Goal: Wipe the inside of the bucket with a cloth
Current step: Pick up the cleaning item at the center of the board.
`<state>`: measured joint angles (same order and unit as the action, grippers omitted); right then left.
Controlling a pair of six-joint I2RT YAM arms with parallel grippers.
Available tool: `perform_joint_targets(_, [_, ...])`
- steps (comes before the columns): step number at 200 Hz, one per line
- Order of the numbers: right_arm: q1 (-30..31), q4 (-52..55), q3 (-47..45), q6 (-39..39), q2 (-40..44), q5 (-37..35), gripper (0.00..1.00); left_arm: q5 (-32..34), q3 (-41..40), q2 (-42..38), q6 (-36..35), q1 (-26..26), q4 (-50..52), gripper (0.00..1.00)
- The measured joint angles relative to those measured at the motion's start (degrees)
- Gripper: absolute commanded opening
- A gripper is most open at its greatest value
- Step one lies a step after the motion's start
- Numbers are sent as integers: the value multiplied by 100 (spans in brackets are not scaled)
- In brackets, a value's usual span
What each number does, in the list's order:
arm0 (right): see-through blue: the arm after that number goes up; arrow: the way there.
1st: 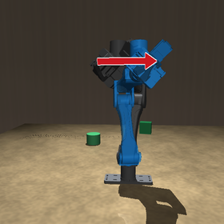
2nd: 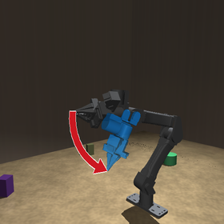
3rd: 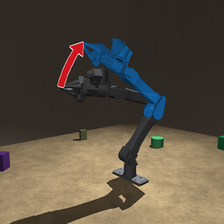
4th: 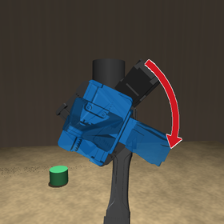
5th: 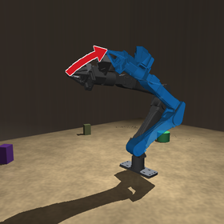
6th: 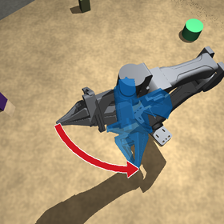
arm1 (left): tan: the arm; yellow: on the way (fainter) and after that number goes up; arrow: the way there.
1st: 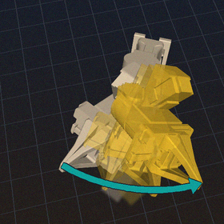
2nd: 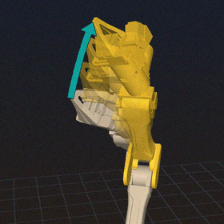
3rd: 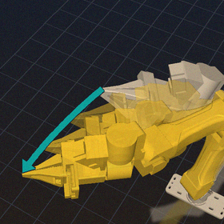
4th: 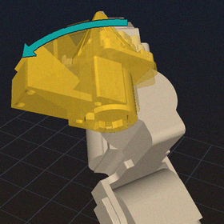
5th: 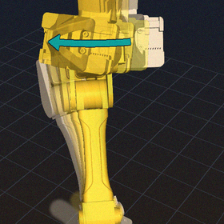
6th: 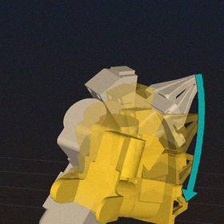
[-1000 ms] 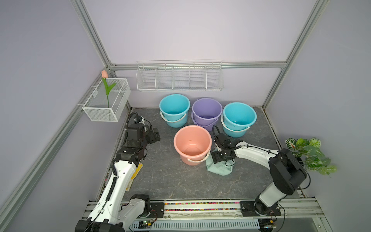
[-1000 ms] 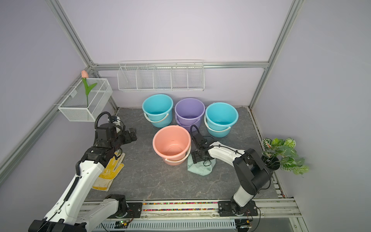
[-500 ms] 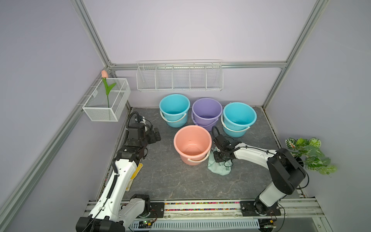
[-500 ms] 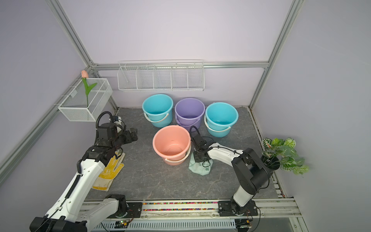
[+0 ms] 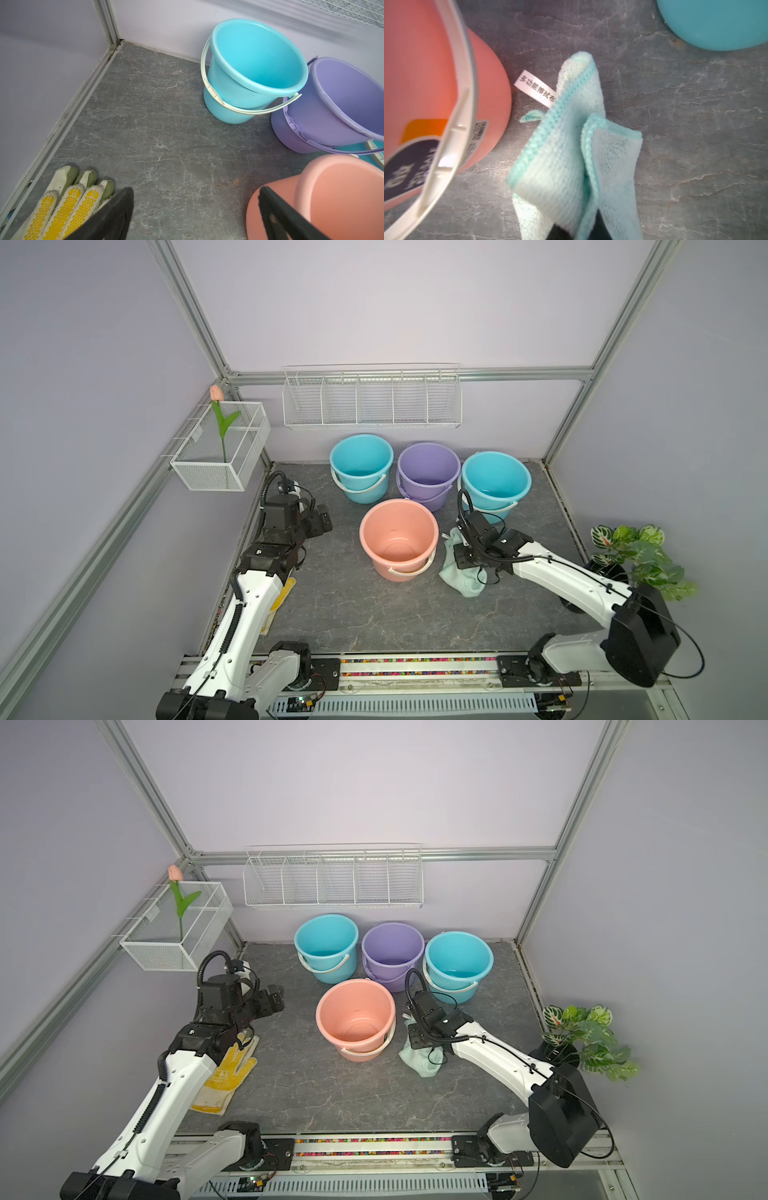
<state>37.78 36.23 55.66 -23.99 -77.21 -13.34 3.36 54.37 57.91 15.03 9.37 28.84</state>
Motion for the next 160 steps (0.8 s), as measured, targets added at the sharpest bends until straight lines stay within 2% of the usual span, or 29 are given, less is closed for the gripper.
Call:
perform_joint_targets(64, [33,942,1174,22,656,-142,7,-413,24,92,339,96,103,86])
perform_joint_targets(118, [282,1405,2452,109,621,-131,7,-758,542,597,922,787,800,81])
perform_joint_targets(160, [522,1460,3357,197,120,13,7,-800,1012,988,1502,1390,1158,69])
